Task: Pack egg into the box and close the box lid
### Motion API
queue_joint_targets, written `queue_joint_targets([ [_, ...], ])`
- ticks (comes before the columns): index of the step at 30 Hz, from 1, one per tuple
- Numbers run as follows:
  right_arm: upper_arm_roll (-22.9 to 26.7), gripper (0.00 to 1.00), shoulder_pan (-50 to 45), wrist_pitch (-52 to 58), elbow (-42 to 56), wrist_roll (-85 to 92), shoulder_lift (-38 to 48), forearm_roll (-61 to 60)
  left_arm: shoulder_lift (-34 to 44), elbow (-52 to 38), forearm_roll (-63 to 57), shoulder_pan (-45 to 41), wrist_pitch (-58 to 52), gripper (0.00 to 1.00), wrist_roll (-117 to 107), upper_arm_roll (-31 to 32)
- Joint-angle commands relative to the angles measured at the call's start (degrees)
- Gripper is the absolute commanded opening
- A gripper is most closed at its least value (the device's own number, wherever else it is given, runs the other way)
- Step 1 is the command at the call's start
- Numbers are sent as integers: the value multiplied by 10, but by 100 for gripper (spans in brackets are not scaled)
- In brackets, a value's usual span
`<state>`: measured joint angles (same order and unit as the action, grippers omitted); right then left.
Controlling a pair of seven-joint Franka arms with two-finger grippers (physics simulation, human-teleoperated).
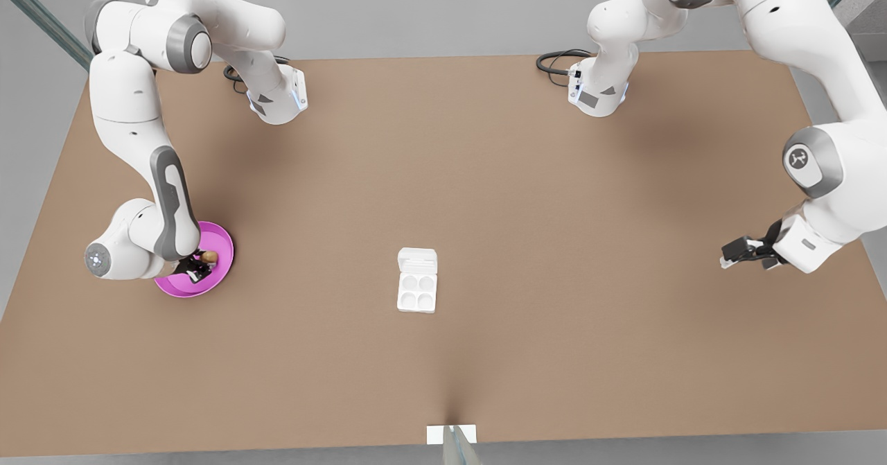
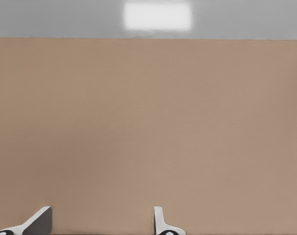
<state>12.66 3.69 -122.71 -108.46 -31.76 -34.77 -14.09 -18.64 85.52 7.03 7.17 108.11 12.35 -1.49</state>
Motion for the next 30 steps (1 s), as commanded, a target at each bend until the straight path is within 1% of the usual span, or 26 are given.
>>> queue_joint_targets([
  [1, 0, 56, 0, 0, 0, 0, -1, 0, -1, 0, 9, 1, 1, 100, -7, 0],
  [2, 0, 56, 0, 0, 0, 0, -1, 0, -2, 0, 33, 3, 0, 100, -19, -1],
  [4, 0, 56, 0, 0, 0, 1, -2, 0, -5, 3, 35, 0, -3, 100, -36, 0],
  [6, 0, 56, 0, 1, 0, 1, -2, 0, -10, 3, 30, -34, -4, 100, -86, -1],
  [9, 0, 54, 0, 4, 1, 1, -1, 0, -20, 2, -25, -90, -4, 100, -153, -1],
  [20, 0, 54, 1, 12, 2, 8, 4, 0, -24, 2, -25, -91, -4, 100, -162, -1],
  [25, 0, 55, -1, 34, 5, 17, 10, 1, -30, 2, -26, -93, -4, 100, -224, -1],
  [26, 0, 55, -2, 62, 30, 17, 11, 1, -30, 2, -26, -99, -4, 100, -239, -1],
  [28, 0, 55, -3, 77, 49, 28, 12, 1, -30, 2, -26, -98, -4, 100, -239, -1],
  [29, -1, 55, -8, 79, 53, 28, 20, 1, -30, 2, -26, -97, -4, 100, -238, -2],
  [30, -1, 56, -26, 106, 80, 27, 22, 1, -30, 2, -26, -96, -4, 100, -232, -2],
])
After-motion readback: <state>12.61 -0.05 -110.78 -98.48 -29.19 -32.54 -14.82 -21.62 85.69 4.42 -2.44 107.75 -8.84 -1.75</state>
